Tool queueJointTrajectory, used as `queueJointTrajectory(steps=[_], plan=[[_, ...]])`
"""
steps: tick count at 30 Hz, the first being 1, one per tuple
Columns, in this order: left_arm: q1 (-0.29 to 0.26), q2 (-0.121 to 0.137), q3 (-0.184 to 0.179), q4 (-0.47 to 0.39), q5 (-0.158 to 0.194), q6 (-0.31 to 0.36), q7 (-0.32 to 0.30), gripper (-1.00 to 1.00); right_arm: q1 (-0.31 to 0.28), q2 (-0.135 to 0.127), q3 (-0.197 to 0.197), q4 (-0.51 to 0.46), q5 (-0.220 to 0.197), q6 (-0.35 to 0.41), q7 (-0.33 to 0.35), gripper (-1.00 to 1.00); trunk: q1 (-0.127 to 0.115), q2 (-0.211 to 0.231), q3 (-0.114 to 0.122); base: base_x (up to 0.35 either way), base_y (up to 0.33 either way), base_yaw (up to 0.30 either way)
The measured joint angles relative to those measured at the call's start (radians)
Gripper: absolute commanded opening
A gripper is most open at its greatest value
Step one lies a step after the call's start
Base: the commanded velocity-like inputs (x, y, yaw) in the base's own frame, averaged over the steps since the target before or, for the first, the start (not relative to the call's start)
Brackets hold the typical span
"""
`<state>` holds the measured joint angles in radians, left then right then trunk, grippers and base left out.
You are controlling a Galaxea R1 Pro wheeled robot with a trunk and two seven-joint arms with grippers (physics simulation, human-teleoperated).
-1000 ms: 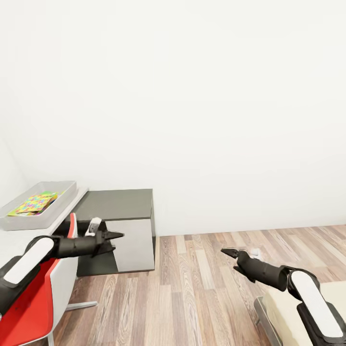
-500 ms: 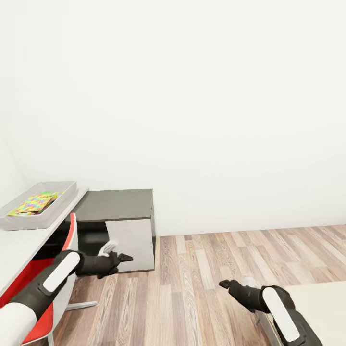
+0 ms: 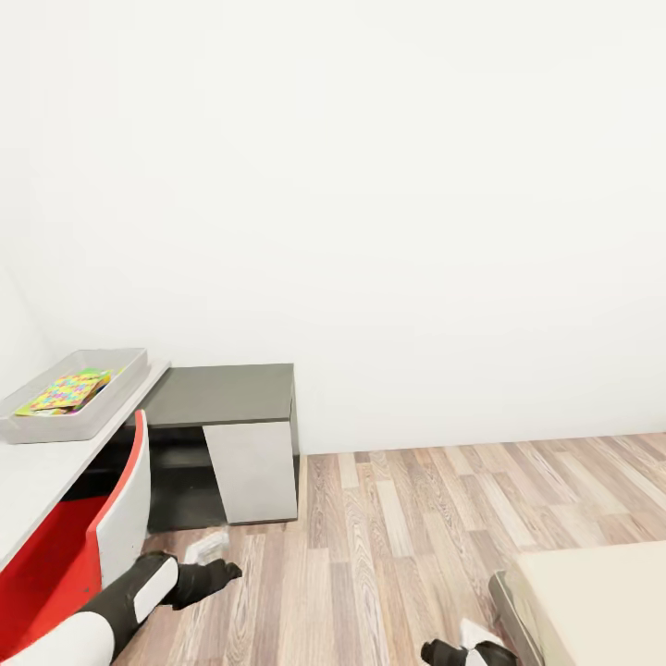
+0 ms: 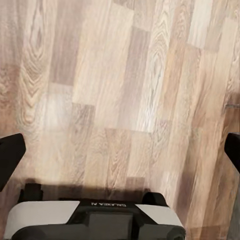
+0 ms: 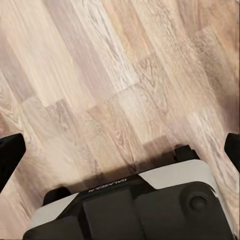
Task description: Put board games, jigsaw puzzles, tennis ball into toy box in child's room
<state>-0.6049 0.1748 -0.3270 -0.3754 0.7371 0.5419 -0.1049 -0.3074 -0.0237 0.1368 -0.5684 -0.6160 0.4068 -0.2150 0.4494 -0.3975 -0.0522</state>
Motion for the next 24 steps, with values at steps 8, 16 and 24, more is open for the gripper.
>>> queueJointTrajectory(steps=[8,16,24], plan=[[0.011,-0.102,0.003,0.288,-0.171,-0.289,0.003,1.00,0.001,0.024,0.074,0.182,0.057,-0.153,-0.004,1.00,0.000,0.000,0.000,0.000,0.000,0.000],[0.126,-0.122,0.001,0.358,-0.244,-0.429,0.010,1.00,0.012,0.042,0.182,0.342,0.063,-0.278,-0.005,1.00,0.000,0.000,0.000,0.000,0.000,0.000],[0.272,-0.120,0.001,0.365,-0.253,-0.557,0.077,1.00,0.016,0.043,0.256,0.441,0.064,-0.376,-0.004,1.00,0.000,0.000,0.000,0.000,0.000,0.000]])
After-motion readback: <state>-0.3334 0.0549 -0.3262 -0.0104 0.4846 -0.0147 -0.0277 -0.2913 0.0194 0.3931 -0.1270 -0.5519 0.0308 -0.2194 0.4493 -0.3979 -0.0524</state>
